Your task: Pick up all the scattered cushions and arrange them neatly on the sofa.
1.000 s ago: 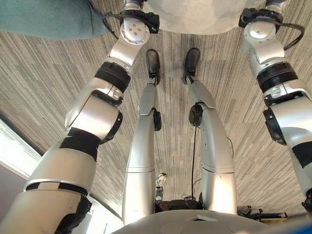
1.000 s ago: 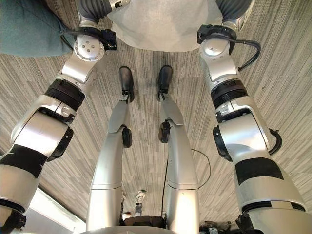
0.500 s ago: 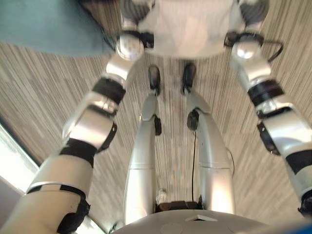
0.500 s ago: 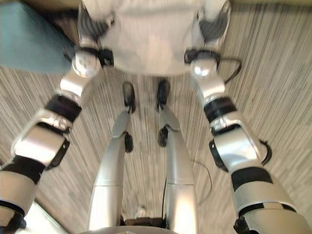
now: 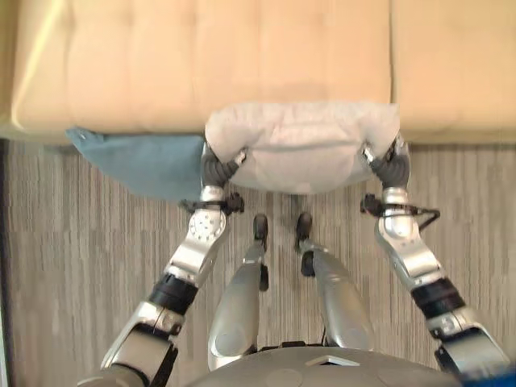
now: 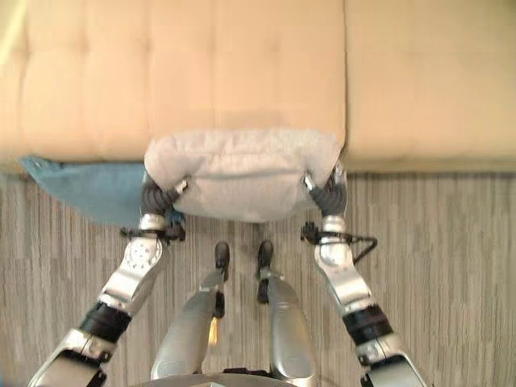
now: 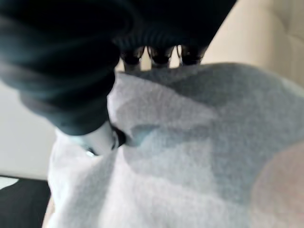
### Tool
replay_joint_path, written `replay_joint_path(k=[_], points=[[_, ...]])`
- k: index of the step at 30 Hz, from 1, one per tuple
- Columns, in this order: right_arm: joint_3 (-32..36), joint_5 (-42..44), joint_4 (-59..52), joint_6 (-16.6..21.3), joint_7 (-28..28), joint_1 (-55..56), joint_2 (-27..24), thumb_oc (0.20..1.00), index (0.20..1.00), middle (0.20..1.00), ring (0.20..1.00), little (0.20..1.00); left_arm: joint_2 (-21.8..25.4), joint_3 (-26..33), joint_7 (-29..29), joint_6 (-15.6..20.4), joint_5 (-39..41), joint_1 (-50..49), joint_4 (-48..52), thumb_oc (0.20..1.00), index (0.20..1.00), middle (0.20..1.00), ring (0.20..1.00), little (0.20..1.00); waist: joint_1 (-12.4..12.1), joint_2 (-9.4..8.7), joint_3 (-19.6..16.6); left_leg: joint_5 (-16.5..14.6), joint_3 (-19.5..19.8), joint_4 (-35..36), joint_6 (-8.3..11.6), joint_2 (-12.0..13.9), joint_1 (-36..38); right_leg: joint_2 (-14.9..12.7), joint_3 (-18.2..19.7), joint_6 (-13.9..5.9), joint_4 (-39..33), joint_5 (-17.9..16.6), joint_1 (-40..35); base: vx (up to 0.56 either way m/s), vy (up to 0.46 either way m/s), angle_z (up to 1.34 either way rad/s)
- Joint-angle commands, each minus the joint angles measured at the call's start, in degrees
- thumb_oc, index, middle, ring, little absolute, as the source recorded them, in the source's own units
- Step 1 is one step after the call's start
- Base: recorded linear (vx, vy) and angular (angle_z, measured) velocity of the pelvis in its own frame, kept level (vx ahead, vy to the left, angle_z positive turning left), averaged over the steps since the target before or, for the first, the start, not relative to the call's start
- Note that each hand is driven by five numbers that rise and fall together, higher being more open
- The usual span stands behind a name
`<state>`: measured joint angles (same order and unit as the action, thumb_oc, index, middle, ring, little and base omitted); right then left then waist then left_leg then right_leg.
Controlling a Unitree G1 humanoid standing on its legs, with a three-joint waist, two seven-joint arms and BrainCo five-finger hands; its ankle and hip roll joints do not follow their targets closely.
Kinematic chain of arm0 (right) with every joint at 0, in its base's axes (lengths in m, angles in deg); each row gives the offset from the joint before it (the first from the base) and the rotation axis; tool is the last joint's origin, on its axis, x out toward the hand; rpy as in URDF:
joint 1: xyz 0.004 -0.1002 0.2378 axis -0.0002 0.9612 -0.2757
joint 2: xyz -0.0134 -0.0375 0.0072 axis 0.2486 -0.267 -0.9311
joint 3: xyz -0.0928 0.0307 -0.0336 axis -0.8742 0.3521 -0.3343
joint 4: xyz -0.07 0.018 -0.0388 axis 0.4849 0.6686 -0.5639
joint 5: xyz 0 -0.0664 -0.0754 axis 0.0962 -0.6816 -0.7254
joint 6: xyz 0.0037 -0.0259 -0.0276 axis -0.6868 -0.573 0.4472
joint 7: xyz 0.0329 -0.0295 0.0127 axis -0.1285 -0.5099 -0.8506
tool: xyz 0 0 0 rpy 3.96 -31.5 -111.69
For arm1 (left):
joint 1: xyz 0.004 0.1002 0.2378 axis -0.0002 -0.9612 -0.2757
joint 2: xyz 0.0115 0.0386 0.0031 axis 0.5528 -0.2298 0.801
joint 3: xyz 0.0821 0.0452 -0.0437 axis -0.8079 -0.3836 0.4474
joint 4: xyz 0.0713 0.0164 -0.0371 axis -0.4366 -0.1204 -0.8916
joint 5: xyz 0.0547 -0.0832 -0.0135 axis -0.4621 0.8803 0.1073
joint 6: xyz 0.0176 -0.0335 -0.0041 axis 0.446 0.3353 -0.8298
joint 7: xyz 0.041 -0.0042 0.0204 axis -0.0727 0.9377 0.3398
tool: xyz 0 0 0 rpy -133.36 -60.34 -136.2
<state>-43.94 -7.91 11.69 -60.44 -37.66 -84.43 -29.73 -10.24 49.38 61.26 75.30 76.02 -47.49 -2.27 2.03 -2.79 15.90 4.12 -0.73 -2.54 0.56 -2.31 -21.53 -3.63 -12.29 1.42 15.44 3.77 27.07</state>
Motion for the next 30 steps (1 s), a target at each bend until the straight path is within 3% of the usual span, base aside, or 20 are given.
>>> replay_joint_path(k=[1, 4, 8, 14, 17, 21, 22, 23, 26, 28, 30], points=[[1.06, -3.9, -2.71, 4.34, -2.55, -3.56, 2.05, 0.2, 0.2, 0.2, 0.2, 0.2, -0.16, -0.58, 2.97, 4.61, -1.54, 5.53, 2.61, 0.2, 0.2, 0.2, 0.2, 0.2, -0.2, -0.51, -3.36, -5.11, 0.26, -2.11, 4.09, 4.87, 3.07, -2.96, -1.92, -7.97, -12.57, -4.36, -10.54, 0.22, -0.071, 0.02], [1.85, -5.35, -4.9, 4.18, -2.93, -0.42, 1.08, 0.2, 0.2, 0.2, 0.2, 0.2, 0.26, 0.87, 3.77, 4.41, -0.81, 1.17, 3.92, 0.2, 0.2, 0.2, 0.2, 0.2, -0.61, -0.71, -4.43, -6.97, 0.07, -4.8, 4.43, 5.55, 6.71, -1.91, -1.75, -7.53, -14.78, -2.88, -16.62, 0.11, -0.099, 0.15], [2.77, -4.91, -7.31, 4.07, -3.93, 1.76, 0.45, 0.2, 0.2, 0.2, 0.2, 0.2, -0.12, 2.52, 4.09, 4.33, 0.92, -1.73, 5.28, 0.2, 0.2, 0.2, 0.2, 0.2, -1.5, -1.68, -5.0, -8.93, 2.04, -11.41, 4.73, 3.79, 7.16, -2.22, -1.4, -7.01, -15.72, -1.59, -21.61, 0.13, -0.023, 0.06], [5.1, -4.82, -9.3, 3.88, -5.27, 2.71, 0.39, 0.2, 0.2, 0.2, 0.2, 0.2, 1.41, 4.08, 5.69, 2.89, -3.66, -4.27, 7.93, 0.2, 0.2, 0.2, 0.2, 0.2, -2.96, -1.27, -7.78, -8.35, 1.78, -6.64, 3.27, 1.38, 8.71, -1.66, -1.17, -8.32, -15.62, -0.58, -25.17, 0.19, 0.118, 0.02], [5.12, -4.99, -9.71, 3.33, -6.65, 2.85, 0.95, 0.2, 0.2, 0.2, 0.2, 0.2, 2.49, 5.1, 5.99, 2.54, -4.73, -6.47, 9.75, 0.2, 0.2, 0.2, 0.2, 0.2, -4.3, -1.24, -8.28, -9.26, 0.96, -4.48, 1.42, 1.03, 12.55, -2.55, 0.01, -9.14, -11.31, 0.52, -25.86, 0.16, 0.146, -0.67], [5.08, -5.34, -9.91, 3.17, -7.25, 2.75, 1.18, 0.2, 0.2, 0.2, 0.2, 0.2, 2.81, 5.29, 6.39, 2.41, -4.49, -6.73, 10.01, 0.2, 0.2, 0.2, 0.2, 0.2, -4.53, -1.12, -8.02, -9.26, 0.7, -3.45, 0.81, 1.14, 13.91, -2.99, 0.71, -9.52, -7.95, 0.5, -25.18, 0.05, 0.068, -0.35], [4.91, -5.47, -9.8, 2.92, -7.53, 2.58, 1.34, 0.2, 0.2, 0.2, 0.2, 0.2, 3.01, 5.38, 6.21, 2.36, -4.41, -6.88, 10.1, 0.2, 0.2, 0.2, 0.2, 0.2, -4.42, -0.79, -7.64, -9.34, 0.57, -3.42, 0.2, 1.26, 14.45, -3.17, 1.14, -10.03, -4.91, 0.13, -24.29, 0.05, 0.21, -0.01], [4.4, -5.42, -9.91, 2.76, -8.26, 1.82, 1.88, 0.2, 0.2, 0.2, 0.2, 0.2, 3.88, 5.95, 6.19, 2.14, -4.45, -6.86, 10.45, 0.2, 0.2, 0.2, 0.2, 0.2, -4.2, 0.64, -6.87, -9.62, 0.18, -2.07, -1.66, 1.64, 16.47, -3.07, 3.02, -10.85, 4.34, 0.09, -19.5, 0.2, 0.252, -0.02], [3.39, -5.53, -9.62, 2.43, -8.95, 0.43, 2.3, 0.2, 0.2, 0.2, 0.2, 0.2, 3.3, 7.05, 5.77, 2.2, -4.83, -7.29, 11.42, 0.2, 0.2, 0.2, 0.2, 0.2, -4.48, 1.35, -7.3, -11.14, -1.21, -0.13, -2.07, 1.76, 20.14, -5.11, 0.76, -10.2, -1.59, -1.24, -17.21, 0.19, 0.039, -0.68], [3.39, -5.53, -9.62, 2.43, -8.95, 0.43, 2.3, 0.2, 0.2, 0.2, 0.2, 0.2, 3.3, 7.05, 5.77, 2.2, -4.83, -7.29, 11.42, 0.2, 0.2, 0.2, 0.2, 0.2, -4.49, 1.36, -7.29, -11.15, -1.21, -0.12, -2.07, 1.77, 20.16, -5.1, 0.76, -10.2, -1.61, -1.25, -17.24, 0.05, -0.033, -0.53], [2.98, -5.68, -9.48, 2.27, -9.42, 0.23, 2.52, 0.2, 0.2, 0.2, 0.2, 0.2, 2.75, 7.51, 5.88, 2.54, -4.72, -7.52, 11.04, 0.2, 0.2, 0.2, 0.2, 0.2, -4.3, 1.18, -7.39, -11.93, -1.52, -0.02, -1.44, 2.17, 21.48, -6.44, -0.66, -10.83, -6.54, -3.26, -16.36, 0.26, -0.201, 0.08]])
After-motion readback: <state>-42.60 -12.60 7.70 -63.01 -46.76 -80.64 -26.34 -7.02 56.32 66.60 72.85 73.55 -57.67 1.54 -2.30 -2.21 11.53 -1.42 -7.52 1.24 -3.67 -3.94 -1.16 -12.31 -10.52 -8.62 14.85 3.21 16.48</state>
